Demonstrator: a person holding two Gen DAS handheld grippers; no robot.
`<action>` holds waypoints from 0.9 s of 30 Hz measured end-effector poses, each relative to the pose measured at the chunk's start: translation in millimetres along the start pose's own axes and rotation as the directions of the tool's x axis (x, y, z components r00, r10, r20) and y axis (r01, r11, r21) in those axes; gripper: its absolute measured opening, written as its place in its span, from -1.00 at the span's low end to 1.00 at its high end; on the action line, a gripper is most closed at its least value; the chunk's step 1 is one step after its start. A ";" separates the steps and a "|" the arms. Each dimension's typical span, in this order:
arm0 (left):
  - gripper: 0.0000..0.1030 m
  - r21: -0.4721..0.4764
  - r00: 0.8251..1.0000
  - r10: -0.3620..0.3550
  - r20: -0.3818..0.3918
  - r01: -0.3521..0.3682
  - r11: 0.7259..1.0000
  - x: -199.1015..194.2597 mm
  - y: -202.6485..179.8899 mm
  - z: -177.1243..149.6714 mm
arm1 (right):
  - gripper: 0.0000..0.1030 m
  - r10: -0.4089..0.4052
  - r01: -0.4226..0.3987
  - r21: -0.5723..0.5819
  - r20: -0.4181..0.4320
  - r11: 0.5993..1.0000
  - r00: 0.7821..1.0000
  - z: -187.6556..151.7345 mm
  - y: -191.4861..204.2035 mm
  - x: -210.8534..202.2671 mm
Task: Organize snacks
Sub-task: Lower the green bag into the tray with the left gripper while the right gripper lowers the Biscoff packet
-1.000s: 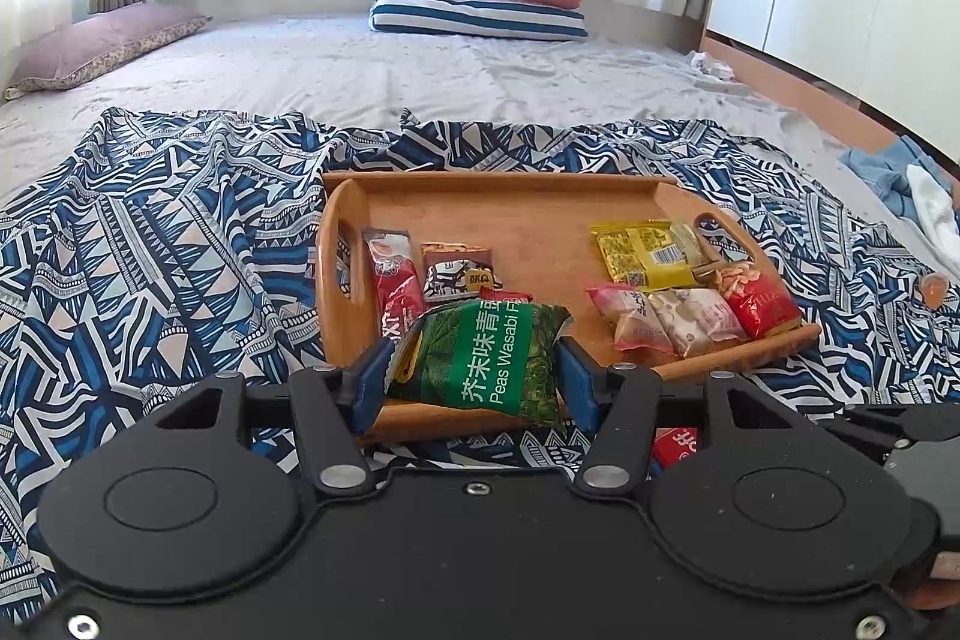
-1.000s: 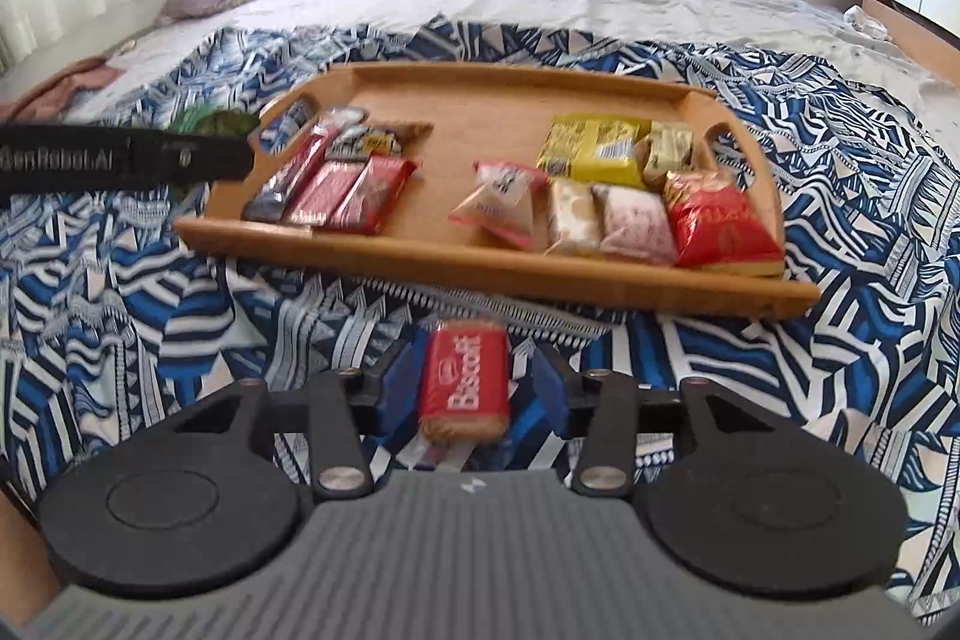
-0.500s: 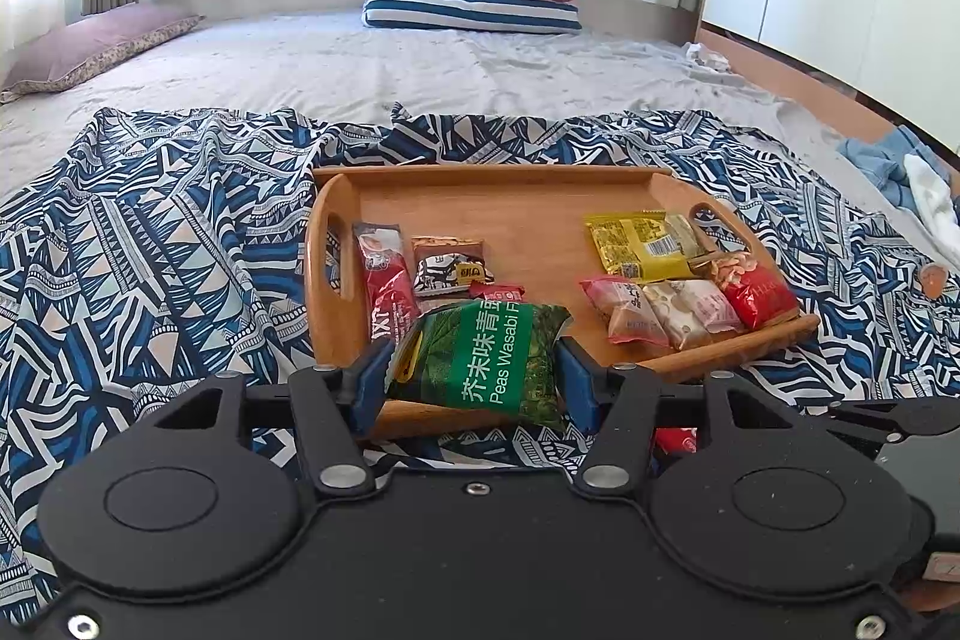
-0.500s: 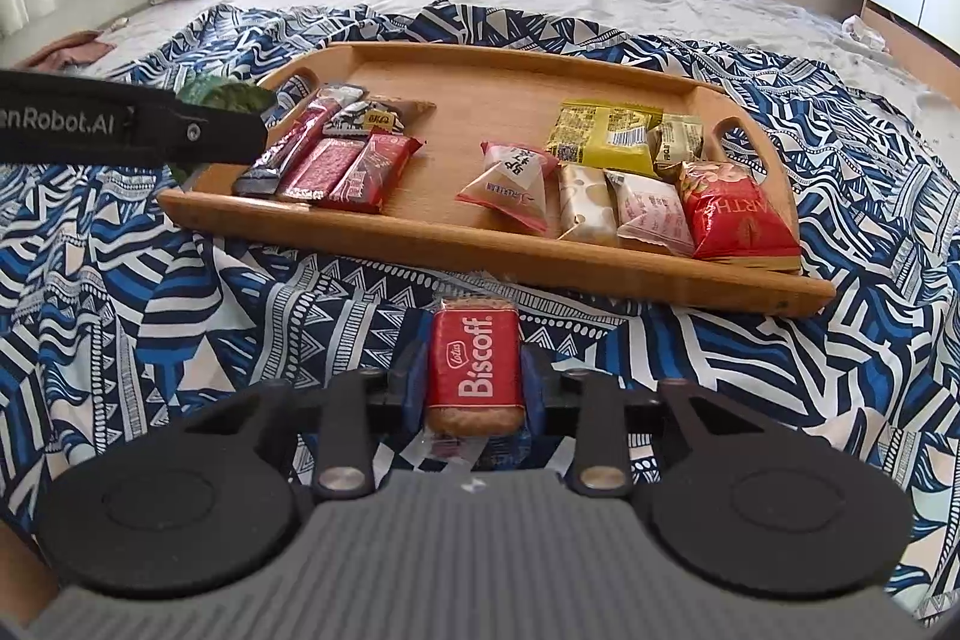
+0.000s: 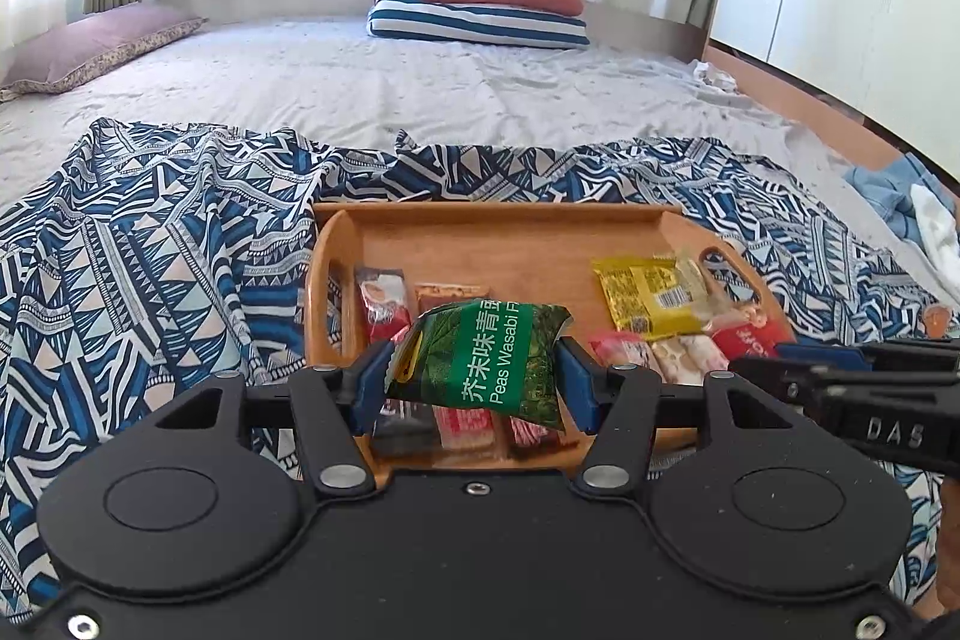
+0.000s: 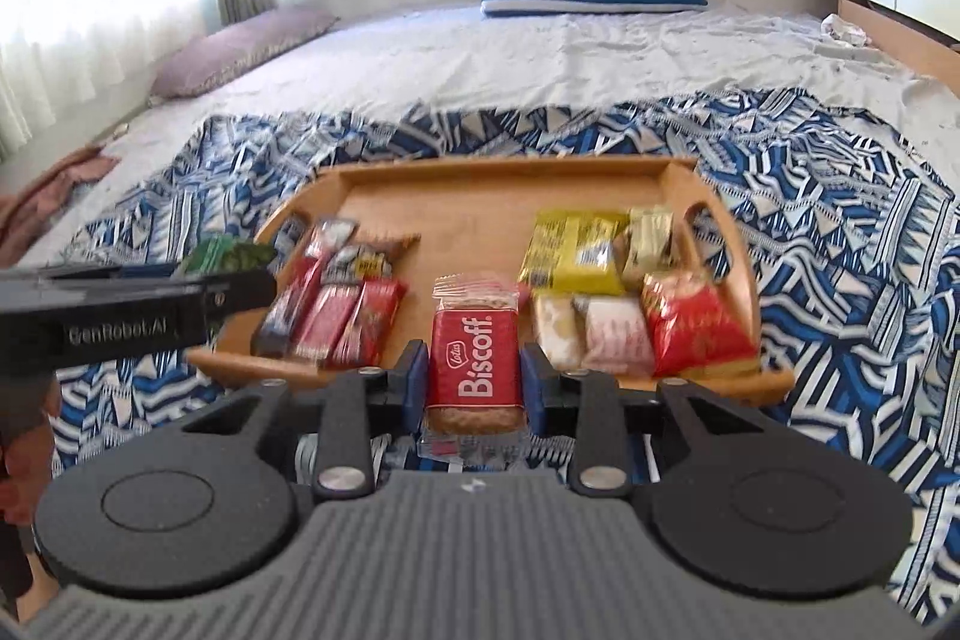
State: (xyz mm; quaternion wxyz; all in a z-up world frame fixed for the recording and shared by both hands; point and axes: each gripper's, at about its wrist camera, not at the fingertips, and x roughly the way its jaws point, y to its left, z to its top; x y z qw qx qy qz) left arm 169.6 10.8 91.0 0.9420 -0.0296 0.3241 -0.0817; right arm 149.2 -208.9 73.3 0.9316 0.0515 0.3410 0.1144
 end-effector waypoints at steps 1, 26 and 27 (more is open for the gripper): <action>0.07 -0.006 1.000 -0.002 -0.001 0.002 1.000 2.2 1.0 3.4 | -0.27 0.003 -0.003 0.011 0.004 1.000 1.000 5.8 -3.0 1.1; 0.08 -0.136 0.995 -0.019 -0.099 0.006 0.991 113.4 23.9 74.2 | -0.25 0.064 -0.063 0.099 0.001 0.993 0.998 69.9 -15.1 85.2; 0.08 -0.137 0.994 -0.015 -0.105 0.001 0.991 118.2 24.0 75.4 | -0.25 0.065 -0.064 0.103 -0.004 0.993 0.998 70.8 -14.7 89.3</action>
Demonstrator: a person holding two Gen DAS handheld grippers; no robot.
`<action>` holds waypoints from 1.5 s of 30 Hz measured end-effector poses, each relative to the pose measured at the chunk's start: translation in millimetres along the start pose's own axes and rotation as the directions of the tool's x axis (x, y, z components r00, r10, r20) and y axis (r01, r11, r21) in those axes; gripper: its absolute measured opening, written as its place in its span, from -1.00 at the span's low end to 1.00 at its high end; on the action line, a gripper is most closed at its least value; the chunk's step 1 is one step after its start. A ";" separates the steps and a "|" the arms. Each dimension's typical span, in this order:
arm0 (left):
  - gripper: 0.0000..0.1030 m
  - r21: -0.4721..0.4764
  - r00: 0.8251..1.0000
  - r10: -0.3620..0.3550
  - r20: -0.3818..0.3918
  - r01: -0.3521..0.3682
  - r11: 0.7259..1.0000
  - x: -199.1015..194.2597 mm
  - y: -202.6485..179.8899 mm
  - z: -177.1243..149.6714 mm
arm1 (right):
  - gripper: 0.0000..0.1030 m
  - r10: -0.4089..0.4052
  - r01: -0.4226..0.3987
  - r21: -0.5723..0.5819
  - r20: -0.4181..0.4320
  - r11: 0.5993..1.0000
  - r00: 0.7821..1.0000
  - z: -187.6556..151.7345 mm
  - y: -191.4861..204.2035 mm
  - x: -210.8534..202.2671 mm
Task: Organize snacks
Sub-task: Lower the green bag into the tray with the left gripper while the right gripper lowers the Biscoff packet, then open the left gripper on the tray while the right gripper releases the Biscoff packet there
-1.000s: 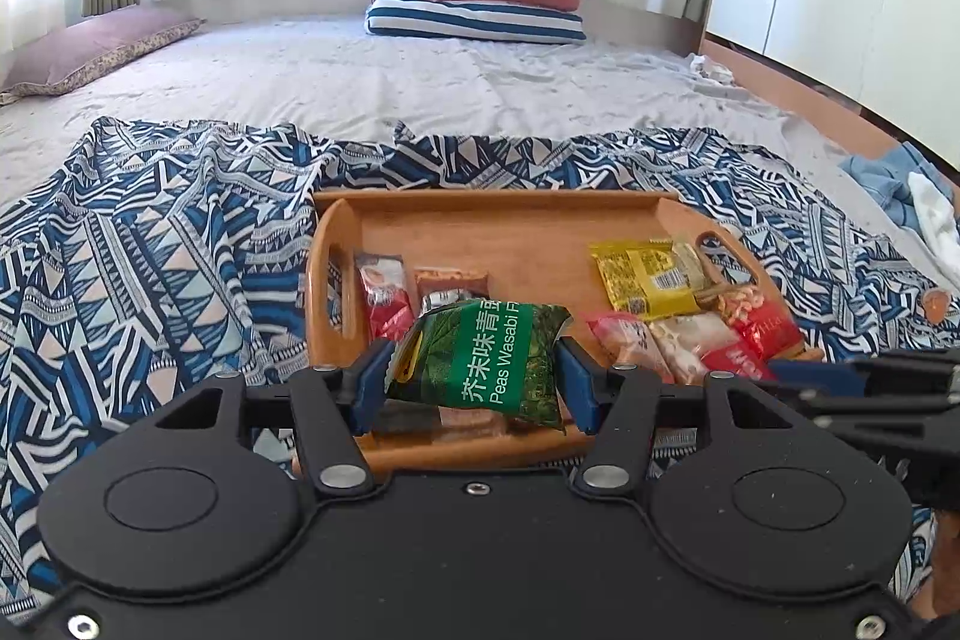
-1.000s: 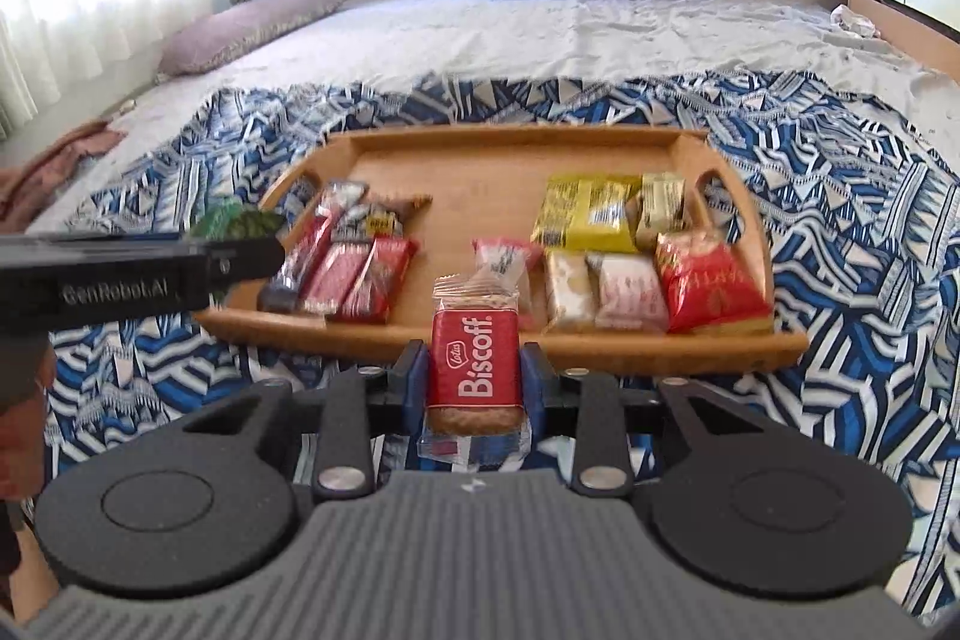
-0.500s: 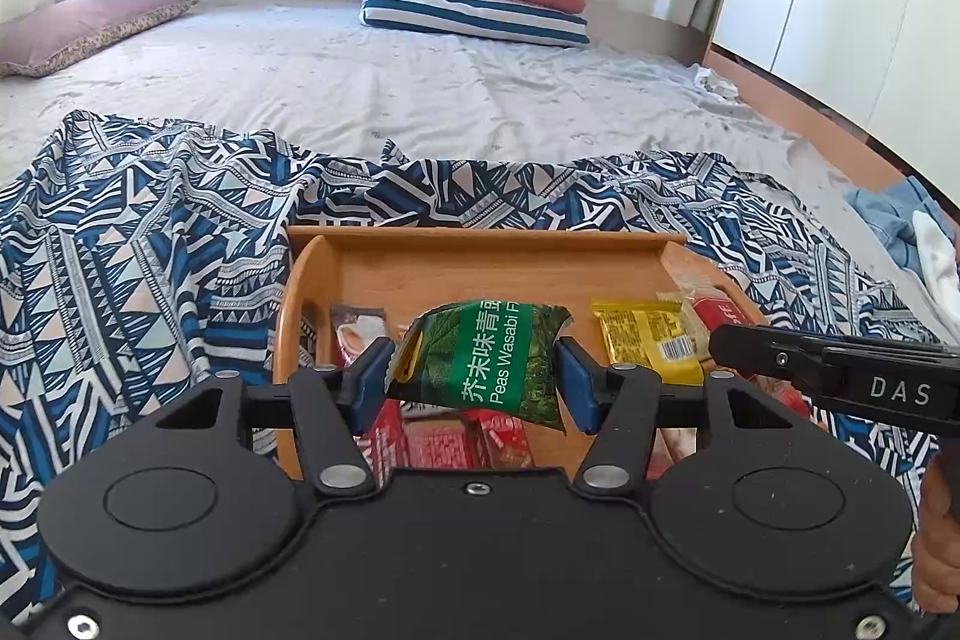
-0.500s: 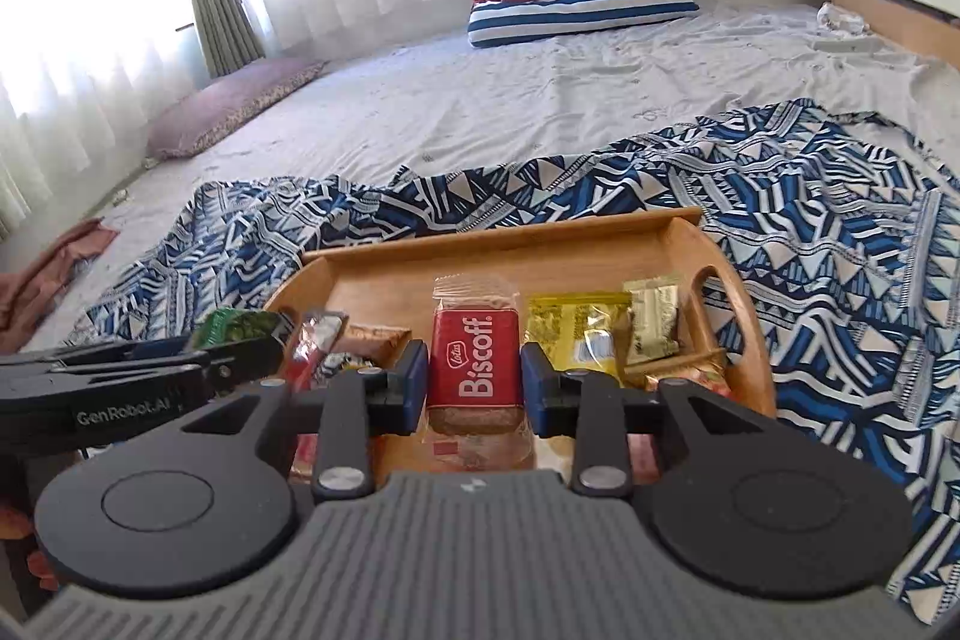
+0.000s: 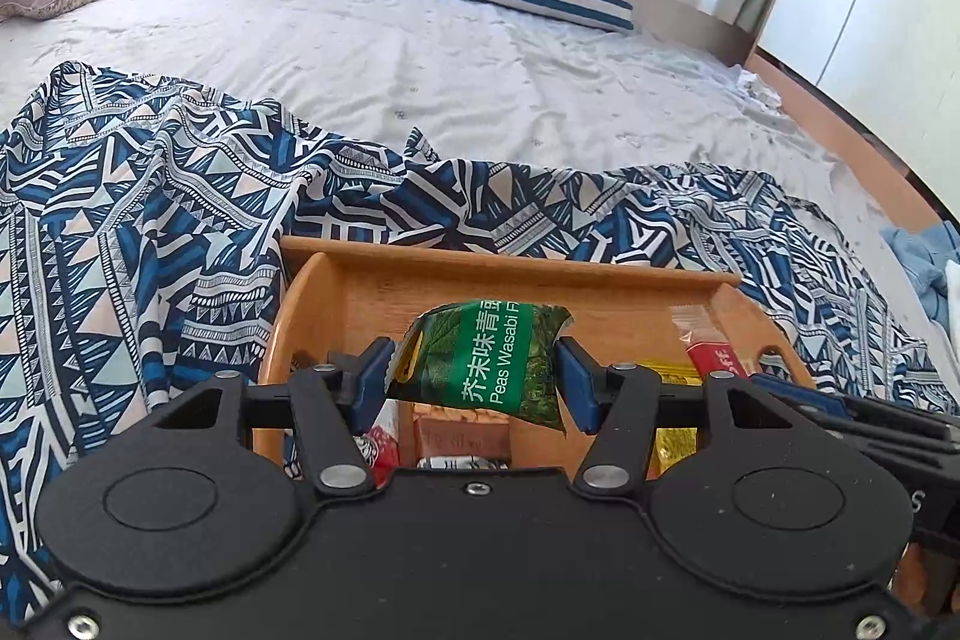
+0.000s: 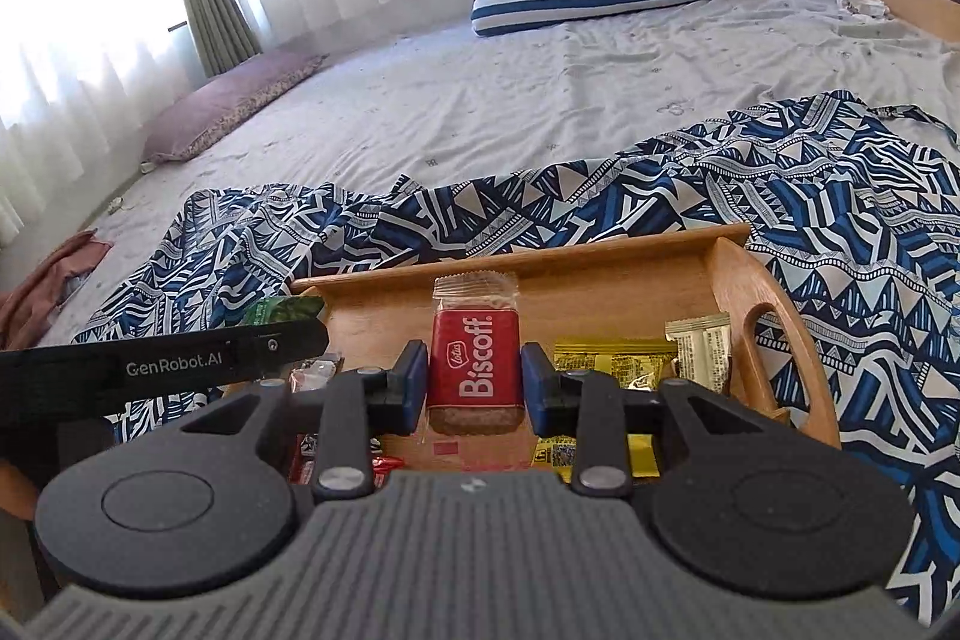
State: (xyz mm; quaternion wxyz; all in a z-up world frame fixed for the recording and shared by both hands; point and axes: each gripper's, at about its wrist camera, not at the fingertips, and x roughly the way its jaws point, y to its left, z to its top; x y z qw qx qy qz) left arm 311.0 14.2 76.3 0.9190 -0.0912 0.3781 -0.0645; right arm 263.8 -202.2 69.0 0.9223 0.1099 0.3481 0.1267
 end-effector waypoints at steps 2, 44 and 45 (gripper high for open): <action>0.08 -0.009 1.000 0.011 -0.006 -0.011 1.000 9.9 -0.1 2.6 | -0.25 0.003 -0.003 0.009 -0.010 1.000 1.000 1.2 -0.3 8.6; 0.10 0.047 0.990 0.129 -0.063 -0.126 0.991 80.9 -12.9 -8.4 | -0.24 -0.108 0.099 -0.118 -0.070 0.988 0.992 -25.7 2.8 75.8; 0.11 0.051 0.989 0.130 -0.064 -0.127 0.991 81.3 -13.4 -8.3 | -0.25 -0.108 0.099 -0.120 -0.070 0.988 0.992 -25.7 2.9 75.9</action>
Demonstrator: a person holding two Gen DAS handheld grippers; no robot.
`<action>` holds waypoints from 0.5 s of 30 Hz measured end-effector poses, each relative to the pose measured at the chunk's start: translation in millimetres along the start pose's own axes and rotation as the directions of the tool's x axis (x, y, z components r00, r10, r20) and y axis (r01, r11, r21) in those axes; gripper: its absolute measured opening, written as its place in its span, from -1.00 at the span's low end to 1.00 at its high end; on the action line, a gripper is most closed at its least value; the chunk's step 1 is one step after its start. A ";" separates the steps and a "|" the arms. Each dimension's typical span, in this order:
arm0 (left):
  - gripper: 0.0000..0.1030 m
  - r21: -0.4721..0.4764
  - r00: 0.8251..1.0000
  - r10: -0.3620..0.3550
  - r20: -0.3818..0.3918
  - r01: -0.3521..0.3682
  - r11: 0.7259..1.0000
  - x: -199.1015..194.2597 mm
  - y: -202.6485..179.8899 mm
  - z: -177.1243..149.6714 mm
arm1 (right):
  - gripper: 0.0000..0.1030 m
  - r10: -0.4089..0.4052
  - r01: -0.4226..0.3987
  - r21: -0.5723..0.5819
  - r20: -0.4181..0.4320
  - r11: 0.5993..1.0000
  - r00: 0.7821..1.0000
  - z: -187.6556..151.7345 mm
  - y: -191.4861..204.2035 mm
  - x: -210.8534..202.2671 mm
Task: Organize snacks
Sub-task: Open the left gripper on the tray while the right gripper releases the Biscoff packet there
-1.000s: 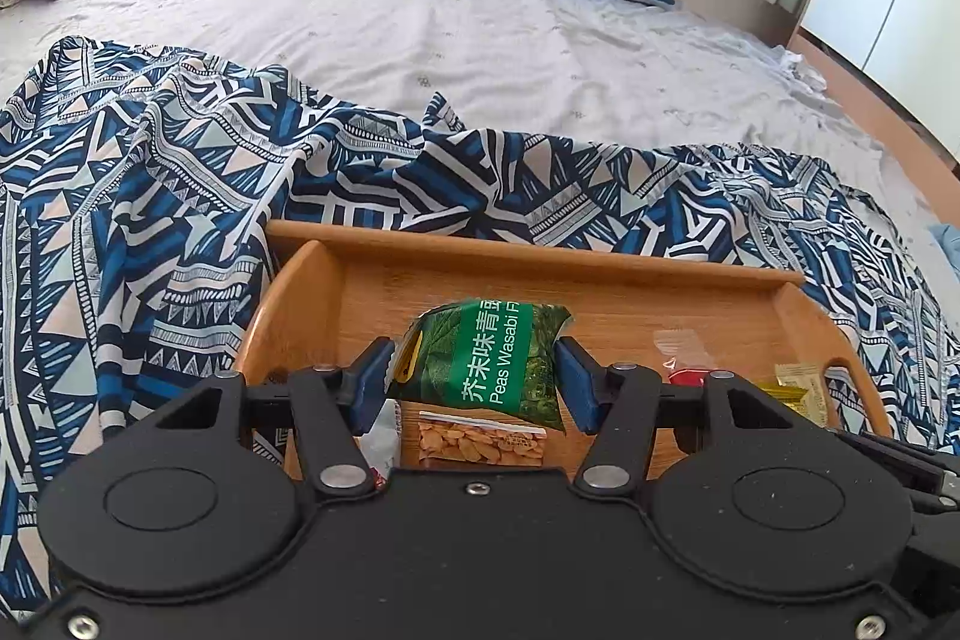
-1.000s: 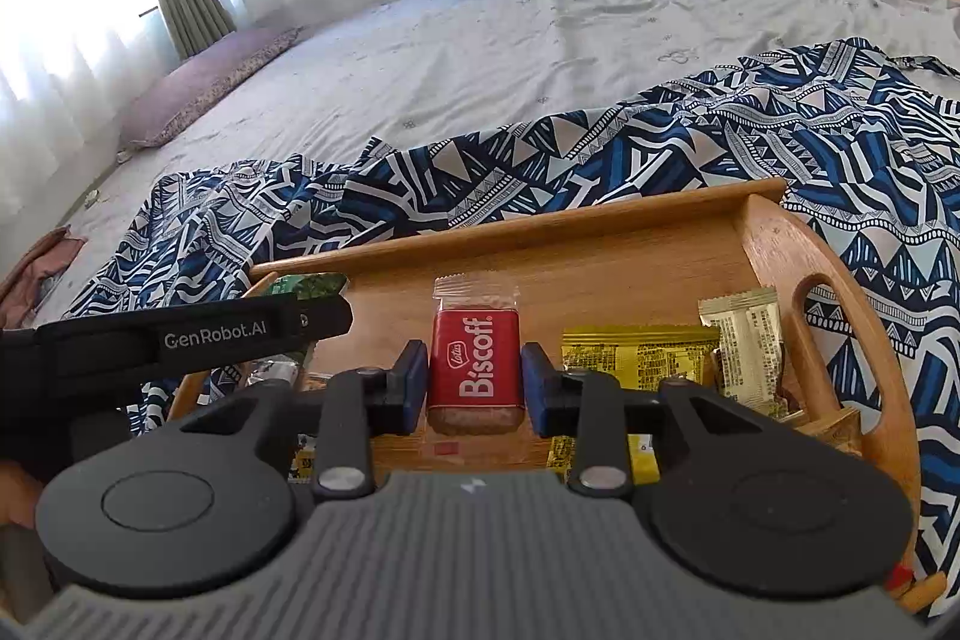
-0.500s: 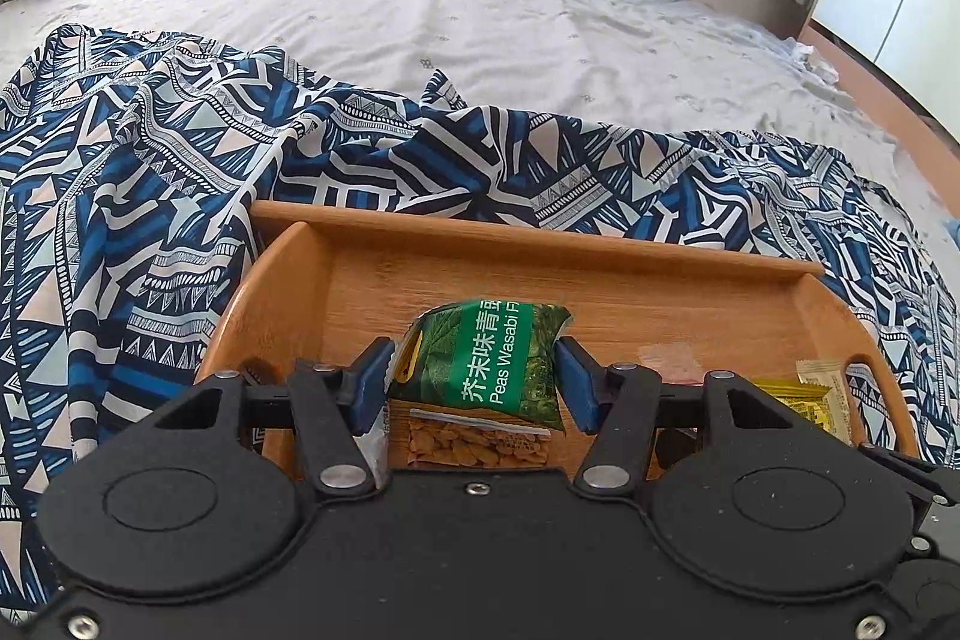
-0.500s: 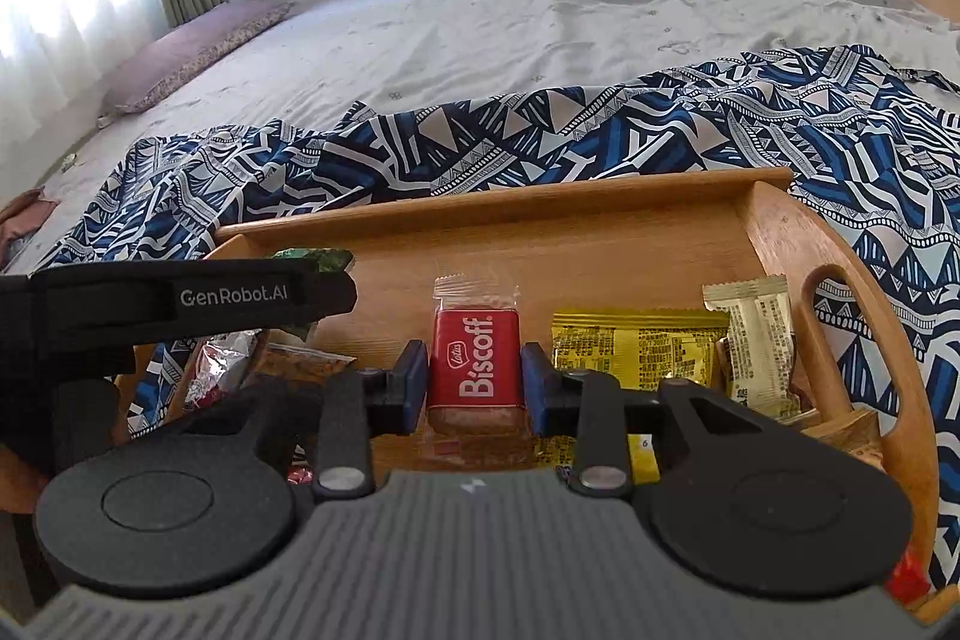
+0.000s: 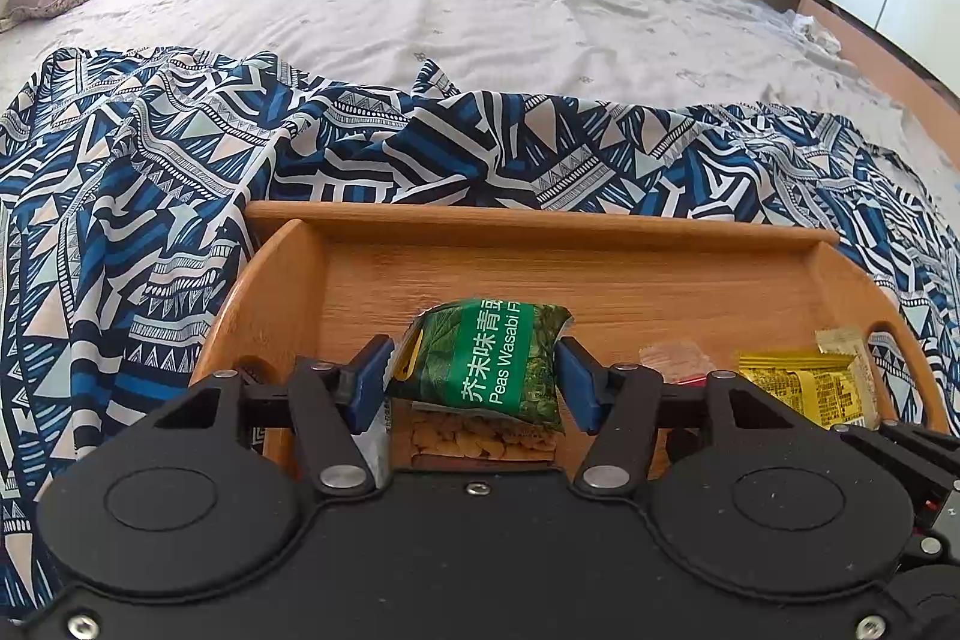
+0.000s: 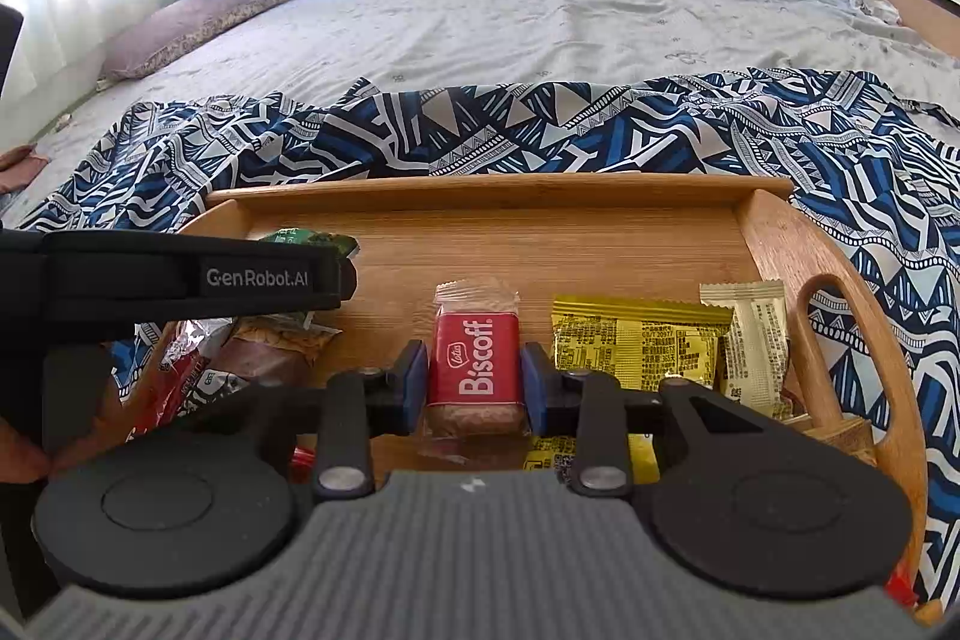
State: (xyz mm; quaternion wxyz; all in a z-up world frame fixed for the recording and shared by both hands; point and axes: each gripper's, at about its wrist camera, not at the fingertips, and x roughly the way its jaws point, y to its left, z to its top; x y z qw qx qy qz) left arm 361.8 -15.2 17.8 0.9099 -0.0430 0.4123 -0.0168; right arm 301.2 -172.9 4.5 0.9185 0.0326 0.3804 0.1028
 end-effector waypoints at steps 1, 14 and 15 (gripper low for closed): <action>0.12 0.000 1.000 0.000 0.000 0.000 1.000 0.3 -0.2 0.0 | -0.25 0.000 0.000 -0.002 0.000 1.000 1.000 0.0 -0.1 0.1; 0.38 0.033 1.000 0.018 0.004 -0.019 0.999 2.5 -9.7 -2.9 | -0.16 -0.006 0.006 -0.016 -0.006 1.000 1.000 -0.3 0.2 -0.1; 0.44 0.032 1.000 0.016 0.002 -0.016 0.999 2.6 -9.7 -3.0 | -0.11 -0.007 0.007 -0.020 -0.007 1.000 1.000 -0.4 0.7 -0.3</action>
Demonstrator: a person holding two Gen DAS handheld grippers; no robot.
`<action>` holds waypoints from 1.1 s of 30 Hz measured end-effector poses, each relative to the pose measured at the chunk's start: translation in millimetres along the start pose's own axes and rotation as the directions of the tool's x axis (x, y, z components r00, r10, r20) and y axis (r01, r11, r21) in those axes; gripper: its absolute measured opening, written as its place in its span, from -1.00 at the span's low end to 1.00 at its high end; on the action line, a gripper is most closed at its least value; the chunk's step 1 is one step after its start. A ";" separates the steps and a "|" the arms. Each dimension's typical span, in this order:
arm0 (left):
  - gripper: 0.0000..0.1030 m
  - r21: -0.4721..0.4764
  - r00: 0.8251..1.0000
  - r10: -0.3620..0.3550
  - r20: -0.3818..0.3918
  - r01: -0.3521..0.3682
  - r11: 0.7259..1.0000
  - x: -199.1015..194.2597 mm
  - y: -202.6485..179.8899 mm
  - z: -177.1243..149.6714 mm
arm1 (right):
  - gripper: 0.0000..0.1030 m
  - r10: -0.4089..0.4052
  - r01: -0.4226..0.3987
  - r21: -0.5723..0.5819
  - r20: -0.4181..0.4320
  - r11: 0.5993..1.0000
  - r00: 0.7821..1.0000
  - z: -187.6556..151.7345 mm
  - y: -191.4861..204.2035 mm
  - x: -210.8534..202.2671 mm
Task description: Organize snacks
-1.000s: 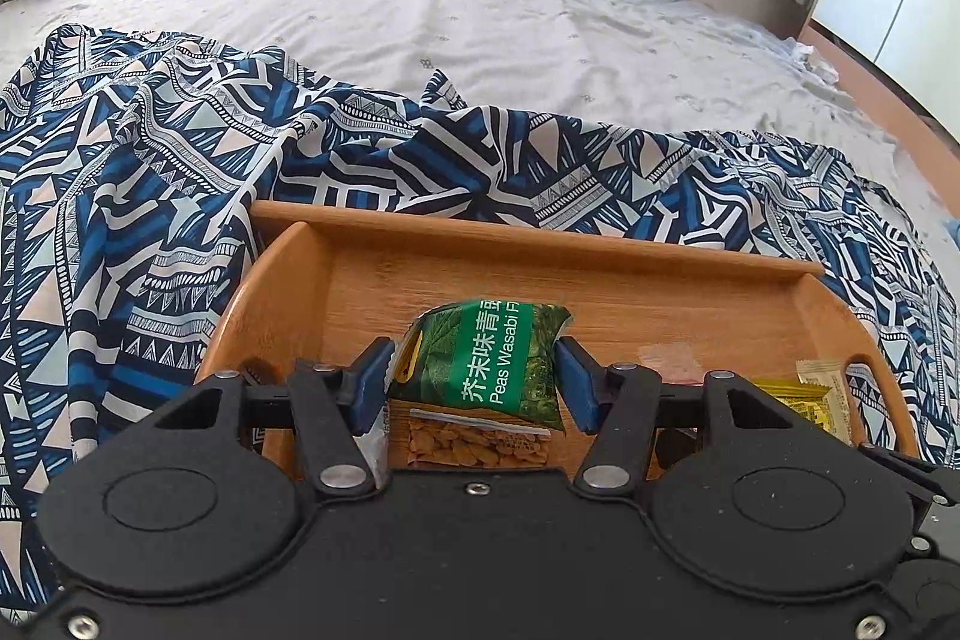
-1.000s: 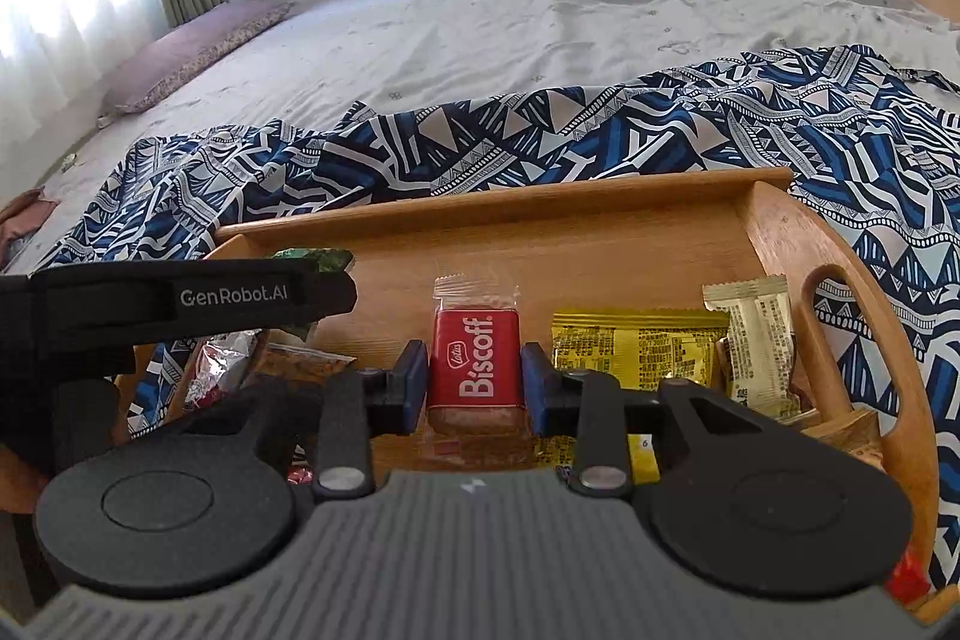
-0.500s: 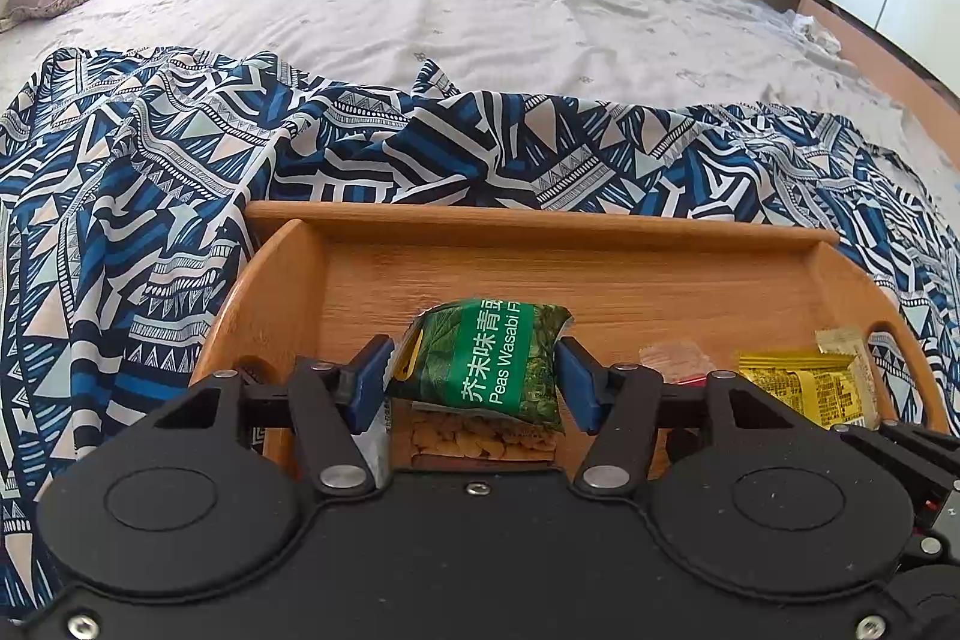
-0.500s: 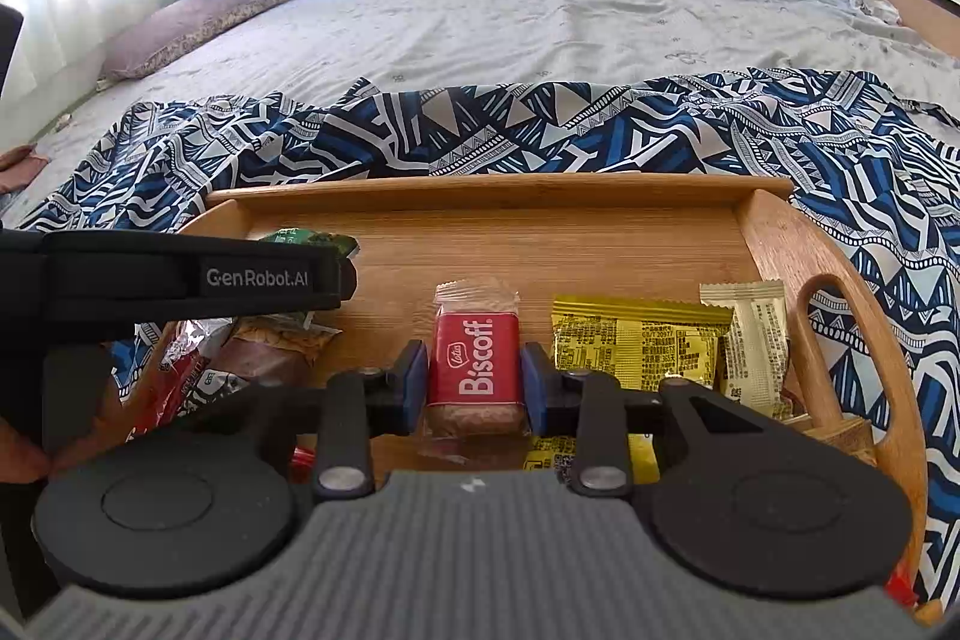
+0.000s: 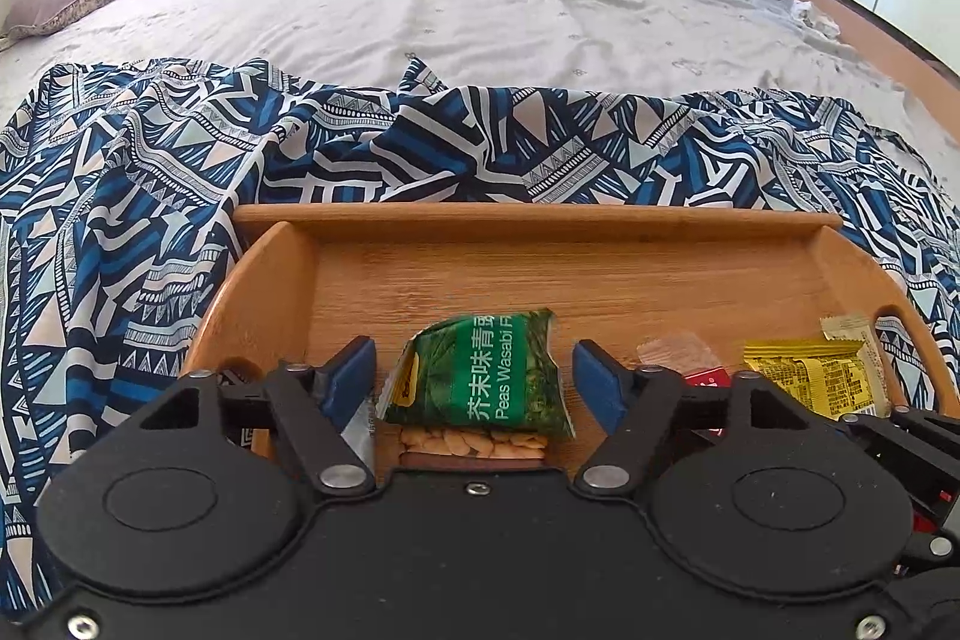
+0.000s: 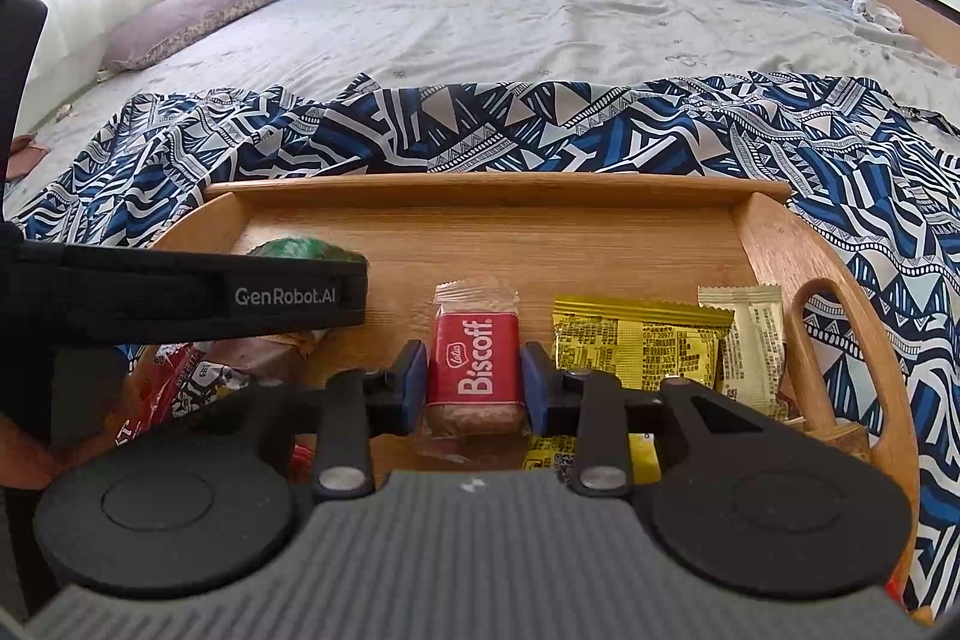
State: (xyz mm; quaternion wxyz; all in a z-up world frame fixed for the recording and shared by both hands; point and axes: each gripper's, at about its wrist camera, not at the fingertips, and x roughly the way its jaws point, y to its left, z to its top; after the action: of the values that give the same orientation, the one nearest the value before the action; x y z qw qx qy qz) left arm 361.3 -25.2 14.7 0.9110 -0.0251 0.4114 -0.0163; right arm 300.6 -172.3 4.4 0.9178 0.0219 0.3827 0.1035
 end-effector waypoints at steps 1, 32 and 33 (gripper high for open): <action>0.50 -0.001 1.000 -0.003 -0.002 0.003 1.000 0.0 0.0 -0.3 | -0.09 -0.002 0.001 -0.006 -0.001 1.000 1.000 -0.4 0.8 -0.2; 0.98 -0.026 0.999 0.002 0.050 0.000 1.000 -79.1 23.8 -11.2 | 0.77 -0.058 0.062 -0.061 0.064 0.996 0.996 4.6 -0.8 -60.2; 0.99 -0.025 0.998 0.003 0.055 -0.001 1.000 -84.9 24.4 -13.3 | 0.77 -0.062 0.065 -0.057 0.067 0.996 0.996 3.8 -1.7 -63.4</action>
State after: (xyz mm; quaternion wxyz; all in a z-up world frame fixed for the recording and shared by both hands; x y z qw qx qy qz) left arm 295.5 3.0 68.1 0.9215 -0.0365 0.3864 -0.0095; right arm 260.1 -187.0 51.1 0.9329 -0.0141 0.3498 0.0848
